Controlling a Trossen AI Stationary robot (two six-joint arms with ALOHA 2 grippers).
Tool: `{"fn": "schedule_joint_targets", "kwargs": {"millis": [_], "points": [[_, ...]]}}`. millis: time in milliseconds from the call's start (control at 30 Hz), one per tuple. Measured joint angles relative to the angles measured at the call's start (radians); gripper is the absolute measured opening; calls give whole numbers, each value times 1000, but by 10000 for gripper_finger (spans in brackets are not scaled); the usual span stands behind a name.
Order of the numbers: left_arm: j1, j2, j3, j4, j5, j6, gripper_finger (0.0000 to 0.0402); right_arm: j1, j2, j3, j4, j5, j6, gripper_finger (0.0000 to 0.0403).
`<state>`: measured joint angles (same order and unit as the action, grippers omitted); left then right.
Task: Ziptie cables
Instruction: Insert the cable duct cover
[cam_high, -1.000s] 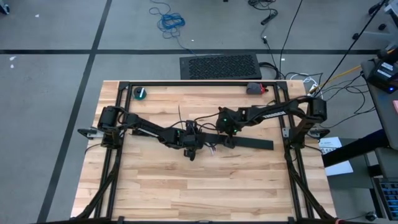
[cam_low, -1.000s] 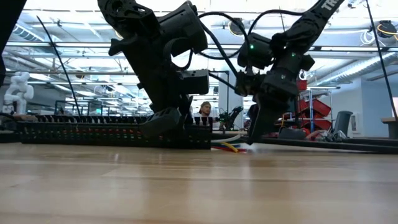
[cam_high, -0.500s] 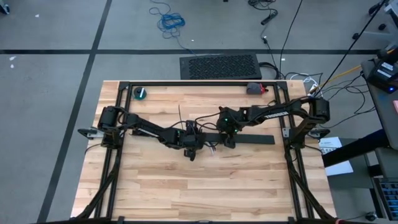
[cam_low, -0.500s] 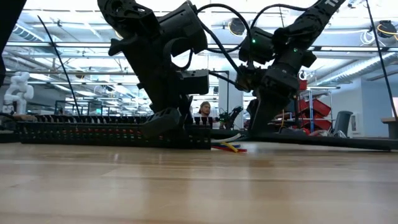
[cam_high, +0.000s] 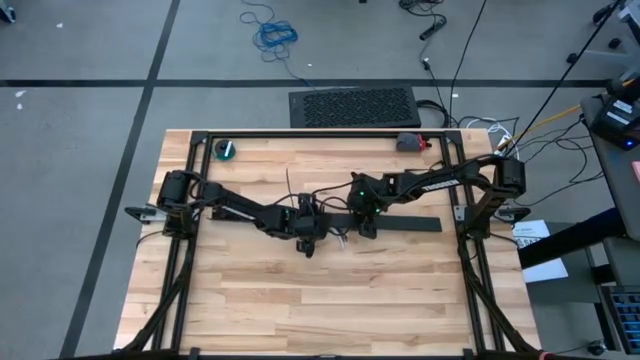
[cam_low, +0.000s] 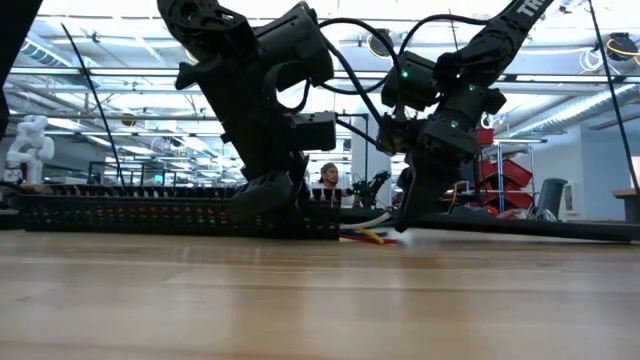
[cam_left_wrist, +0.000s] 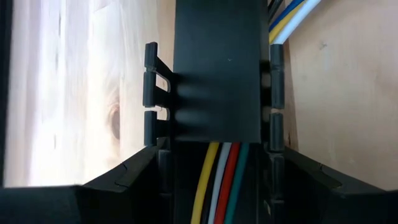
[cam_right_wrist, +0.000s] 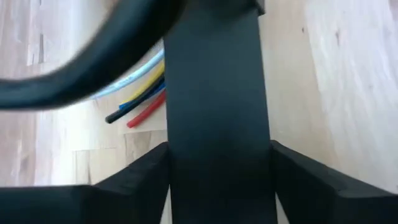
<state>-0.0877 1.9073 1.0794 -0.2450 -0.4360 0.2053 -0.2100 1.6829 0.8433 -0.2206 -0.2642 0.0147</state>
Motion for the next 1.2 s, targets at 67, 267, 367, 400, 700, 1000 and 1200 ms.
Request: {"fn": "schedule_joint_targets", "kwargs": {"millis": [67,267,367,400,700,1000,1200], "points": [[7,-1,0,-2,27,-33,248,0,0,0,-7,1,0,217],[29,-2,1,-8,89,-134,248,0,-1,0,-39,4,-6,217],[43,-2,1,-14,143,-185,248,0,-5,0,-49,15,-14,217],[48,-2,2,-17,162,-201,248,0,-9,0,-55,32,-25,217],[84,-2,3,-34,276,-250,248,5,-125,0,-143,132,-131,217],[84,-2,2,-20,302,-194,248,54,-174,1,-231,175,-192,217],[83,-1,0,-1,313,-196,248,74,-174,30,-252,217,-214,217]]}}
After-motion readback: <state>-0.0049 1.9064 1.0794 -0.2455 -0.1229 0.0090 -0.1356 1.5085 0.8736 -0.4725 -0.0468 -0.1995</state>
